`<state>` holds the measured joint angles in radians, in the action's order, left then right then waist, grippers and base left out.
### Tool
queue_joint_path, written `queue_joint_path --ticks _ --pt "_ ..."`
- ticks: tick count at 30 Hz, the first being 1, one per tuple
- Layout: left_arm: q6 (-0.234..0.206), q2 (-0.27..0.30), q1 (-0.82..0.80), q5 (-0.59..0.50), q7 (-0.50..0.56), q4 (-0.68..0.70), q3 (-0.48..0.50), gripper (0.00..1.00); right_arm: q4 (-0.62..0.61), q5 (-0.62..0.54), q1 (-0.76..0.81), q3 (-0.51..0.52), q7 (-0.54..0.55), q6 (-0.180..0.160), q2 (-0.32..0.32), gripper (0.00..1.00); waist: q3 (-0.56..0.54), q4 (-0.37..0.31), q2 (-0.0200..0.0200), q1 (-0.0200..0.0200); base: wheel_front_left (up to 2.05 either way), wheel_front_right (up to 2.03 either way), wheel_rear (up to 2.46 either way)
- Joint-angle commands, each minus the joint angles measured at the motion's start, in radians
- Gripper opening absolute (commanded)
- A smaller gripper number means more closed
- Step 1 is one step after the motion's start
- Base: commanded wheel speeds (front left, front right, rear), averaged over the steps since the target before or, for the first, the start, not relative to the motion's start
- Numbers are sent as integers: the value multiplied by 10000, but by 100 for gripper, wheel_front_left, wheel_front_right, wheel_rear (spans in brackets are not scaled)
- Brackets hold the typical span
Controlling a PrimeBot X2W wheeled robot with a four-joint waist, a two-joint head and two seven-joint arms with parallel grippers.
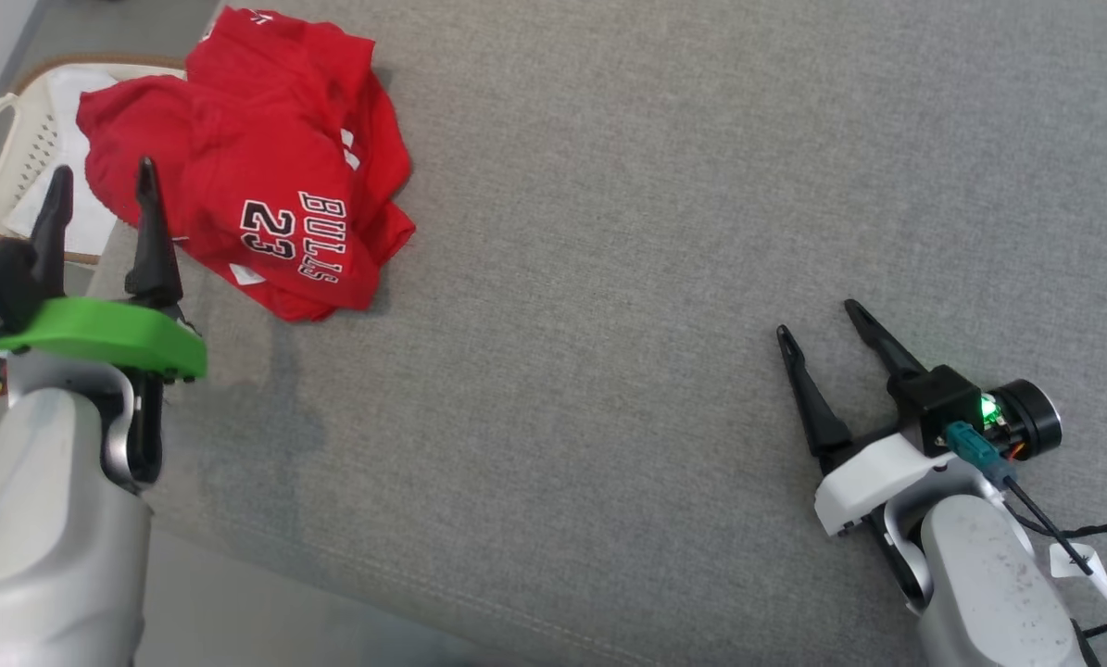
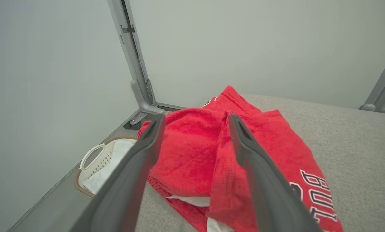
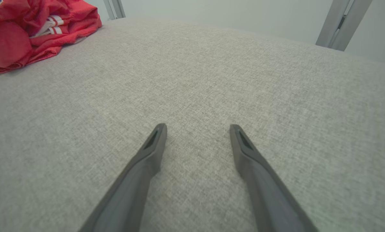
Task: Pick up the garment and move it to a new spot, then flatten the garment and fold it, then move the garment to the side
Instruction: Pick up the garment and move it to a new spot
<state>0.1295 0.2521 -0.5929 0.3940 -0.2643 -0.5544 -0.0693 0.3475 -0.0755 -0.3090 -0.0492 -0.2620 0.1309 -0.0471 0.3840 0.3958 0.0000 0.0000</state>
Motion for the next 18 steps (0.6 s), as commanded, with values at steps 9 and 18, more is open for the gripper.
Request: queue_joint_path --ticks 9,18 --pt "4 1223 -1465 1523 0 -1439 -1855 100 60 -179 -562 152 26 -23 -188 100 1427 -1055 0 0 0 0 0" --pt "5 1005 -1824 2764 1 -3718 -3091 0 180 -46 -208 348 58 -48 -274 100 1249 -1427 0 0 0 0 0"
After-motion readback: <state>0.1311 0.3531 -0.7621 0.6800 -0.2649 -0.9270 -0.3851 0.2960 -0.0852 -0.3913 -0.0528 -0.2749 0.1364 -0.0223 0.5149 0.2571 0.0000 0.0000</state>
